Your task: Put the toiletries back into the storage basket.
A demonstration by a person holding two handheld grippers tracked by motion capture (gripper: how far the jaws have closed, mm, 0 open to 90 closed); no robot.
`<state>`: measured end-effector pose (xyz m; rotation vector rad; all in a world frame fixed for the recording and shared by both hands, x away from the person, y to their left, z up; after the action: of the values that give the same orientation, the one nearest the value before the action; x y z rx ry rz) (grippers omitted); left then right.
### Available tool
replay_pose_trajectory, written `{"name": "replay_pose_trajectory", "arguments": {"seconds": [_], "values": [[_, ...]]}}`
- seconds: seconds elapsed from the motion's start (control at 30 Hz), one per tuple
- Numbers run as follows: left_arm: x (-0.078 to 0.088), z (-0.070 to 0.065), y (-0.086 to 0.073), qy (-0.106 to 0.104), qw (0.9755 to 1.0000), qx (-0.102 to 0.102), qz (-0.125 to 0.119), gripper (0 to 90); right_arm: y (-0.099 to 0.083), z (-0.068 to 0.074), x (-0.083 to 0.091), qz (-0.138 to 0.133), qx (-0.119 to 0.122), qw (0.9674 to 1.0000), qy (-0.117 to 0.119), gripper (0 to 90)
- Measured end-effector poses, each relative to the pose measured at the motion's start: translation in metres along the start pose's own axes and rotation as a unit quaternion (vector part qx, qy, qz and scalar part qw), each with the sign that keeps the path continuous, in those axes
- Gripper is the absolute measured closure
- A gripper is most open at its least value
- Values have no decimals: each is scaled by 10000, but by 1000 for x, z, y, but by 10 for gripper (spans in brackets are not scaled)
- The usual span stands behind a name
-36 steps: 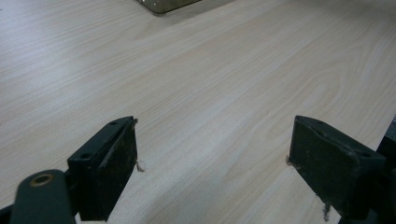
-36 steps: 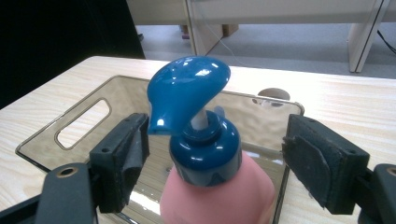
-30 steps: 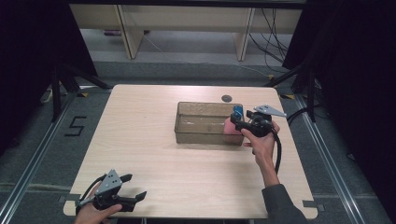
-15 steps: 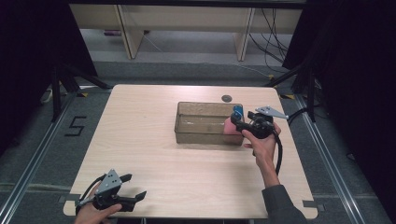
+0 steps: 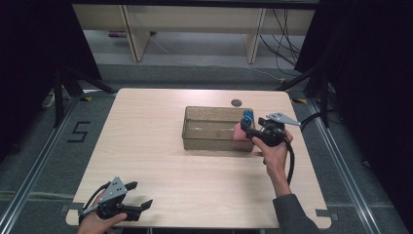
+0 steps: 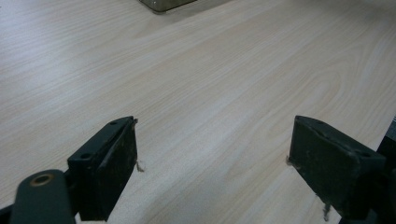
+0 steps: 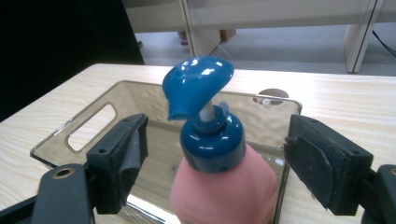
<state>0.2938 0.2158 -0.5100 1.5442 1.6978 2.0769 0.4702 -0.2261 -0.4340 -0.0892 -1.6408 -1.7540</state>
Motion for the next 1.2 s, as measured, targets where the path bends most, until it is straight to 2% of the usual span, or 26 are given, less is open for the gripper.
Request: {"name": "replay_pose_trajectory", "arguments": {"seconds": [0.03,0.07,0.17,0.23,0.3,0.33,0.37,0.43,0.47,0.5,0.53,0.57,0.6,0.63,0.67,0.7,0.77,0.83,0.87,0.9,0.97,1.0,1.03,1.13,1.2], "values": [[0,0,0,1,10000,1,-5,148,0,-1,0,10,68,10000,-43,220],[0,0,0,1,10000,-12,-14,148,0,1,1,35,-51,10000,29,221],[0,0,0,4,10000,6,-5,148,0,0,3,-54,72,10000,-14,221],[0,0,0,0,10000,2,0,148,-1,2,4,-16,-46,10000,59,222],[0,0,0,-3,10000,11,-6,148,-1,2,5,-27,47,10000,17,222],[0,0,0,-3,10000,9,-6,148,-2,4,6,-14,-116,9999,63,222],[0,0,0,0,10000,13,-9,148,-3,3,6,-68,-28,9999,76,222],[0,0,0,0,10000,5,-3,148,-4,2,7,-8,13,10000,44,222],[0,0,0,-1,10000,9,-5,148,-4,2,8,7,-1,10000,54,222],[0,0,0,-2,10000,10,-5,147,-5,5,8,-21,-114,9999,76,222],[0,0,0,-4,10000,11,-5,148,-6,3,8,-51,31,10000,66,221],[0,0,0,-5,10000,12,-5,148,-6,4,7,-12,44,10000,-17,221],[0,0,0,-9,10000,8,-4,148,-6,5,8,19,-4,10000,70,221],[0,0,0,-10,10000,6,-2,148,-7,6,9,2,-7,10000,46,220],[0,0,0,-9,10000,4,-2,148,-7,5,8,-77,95,9999,91,220],[0,0,0,-9,10000,3,-2,148,-8,9,9,20,-114,9999,98,220],[1,0,0,0,10000,-10,13,148,-8,7,10,32,24,9999,117,221],[1,0,0,3,10000,-6,10,148,-8,9,11,-45,-22,9999,117,220],[1,0,0,5,10000,-7,9,148,-9,8,11,-44,41,9999,128,220],[1,0,0,7,10000,-7,12,148,-9,11,12,5,-110,9998,138,218],[1,0,0,1,10000,-12,11,148,-10,9,13,21,85,10000,36,218],[1,0,0,0,10000,-10,11,148,-10,11,13,11,21,9999,98,218],[1,1,0,17,10000,-40,30,147,-11,11,13,1,59,9999,142,218],[1,1,0,14,10000,-42,31,148,-12,13,13,-25,182,9998,90,219],[1,0,0,7,10000,-21,19,147,-12,16,15,49,82,9998,180,220]]}}
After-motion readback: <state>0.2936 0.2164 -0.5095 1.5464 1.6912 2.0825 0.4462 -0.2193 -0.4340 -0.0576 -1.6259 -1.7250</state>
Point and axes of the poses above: each handheld gripper's, and its own axes: x roughly backward along the jaws, y roughly out of its top, z roughly to its left, the point moved 2 cm from there along -x, roughly forward along the jaws, and after that the axes turned 8 degrees about z, right-handed, at the moved point
